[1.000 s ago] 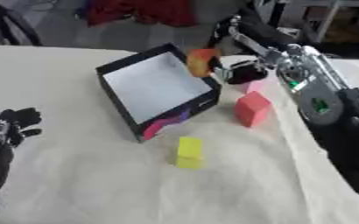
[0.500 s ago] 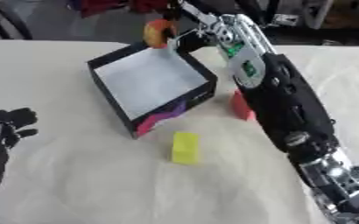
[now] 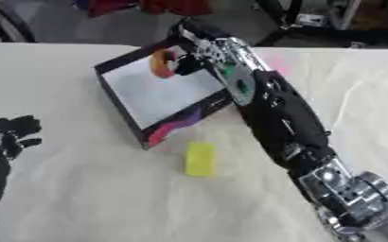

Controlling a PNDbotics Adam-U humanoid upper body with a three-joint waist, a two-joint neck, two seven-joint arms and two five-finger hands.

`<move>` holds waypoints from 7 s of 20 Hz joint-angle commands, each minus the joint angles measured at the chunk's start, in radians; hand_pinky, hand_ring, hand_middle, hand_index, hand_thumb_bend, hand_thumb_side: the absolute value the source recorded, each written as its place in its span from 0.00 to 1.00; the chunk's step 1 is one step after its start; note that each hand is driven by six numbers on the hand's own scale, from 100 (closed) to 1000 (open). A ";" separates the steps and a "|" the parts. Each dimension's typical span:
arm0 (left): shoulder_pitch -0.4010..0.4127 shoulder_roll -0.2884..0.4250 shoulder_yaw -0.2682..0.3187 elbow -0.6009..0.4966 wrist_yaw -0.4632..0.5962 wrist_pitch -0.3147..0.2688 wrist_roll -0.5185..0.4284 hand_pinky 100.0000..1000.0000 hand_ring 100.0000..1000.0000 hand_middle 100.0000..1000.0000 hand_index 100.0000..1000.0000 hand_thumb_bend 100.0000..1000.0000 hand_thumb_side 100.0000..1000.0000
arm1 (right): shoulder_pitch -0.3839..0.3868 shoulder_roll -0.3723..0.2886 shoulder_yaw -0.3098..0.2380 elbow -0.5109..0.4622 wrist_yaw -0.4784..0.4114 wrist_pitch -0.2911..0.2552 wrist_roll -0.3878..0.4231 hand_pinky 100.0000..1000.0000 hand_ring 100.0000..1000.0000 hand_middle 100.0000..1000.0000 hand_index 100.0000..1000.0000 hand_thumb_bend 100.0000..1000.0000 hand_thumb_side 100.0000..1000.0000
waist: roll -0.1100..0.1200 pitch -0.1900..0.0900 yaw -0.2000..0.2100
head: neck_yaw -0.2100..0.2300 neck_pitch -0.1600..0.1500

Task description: Pick up objects on the table and place them in the box.

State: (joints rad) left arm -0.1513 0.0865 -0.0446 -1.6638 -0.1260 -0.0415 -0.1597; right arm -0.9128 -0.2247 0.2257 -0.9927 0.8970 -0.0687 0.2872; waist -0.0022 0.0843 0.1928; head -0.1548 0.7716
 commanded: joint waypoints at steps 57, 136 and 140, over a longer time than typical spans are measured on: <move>0.009 0.038 0.057 -0.017 -0.015 0.006 0.052 0.76 0.80 0.71 0.79 0.05 1.00 | 0.411 -0.201 0.185 -0.542 -0.157 -0.243 0.286 0.87 0.83 0.80 0.94 0.05 0.61 | -0.011 -0.014 -0.074 | 0.094 -0.002; 0.014 0.042 0.059 -0.016 -0.015 0.007 0.055 0.76 0.79 0.71 0.80 0.04 1.00 | 0.364 -0.313 0.110 -0.738 -0.224 -0.049 -0.094 0.57 0.33 0.15 0.70 0.00 0.00 | -0.013 -0.022 -0.090 | 0.107 -0.002; 0.013 0.040 0.057 -0.016 -0.014 0.006 0.054 0.76 0.79 0.71 0.80 0.04 1.00 | 0.272 -0.326 0.107 -0.714 -0.247 -0.027 -0.082 0.57 0.34 0.16 0.71 0.00 0.00 | -0.010 -0.021 -0.084 | 0.104 -0.002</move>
State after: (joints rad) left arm -0.1317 0.1130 0.0108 -1.6645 -0.1385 -0.0333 -0.1064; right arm -0.6182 -0.5231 0.3483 -1.7002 0.6626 -0.1042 0.2028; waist -0.0055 0.0830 0.1085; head -0.0508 0.7716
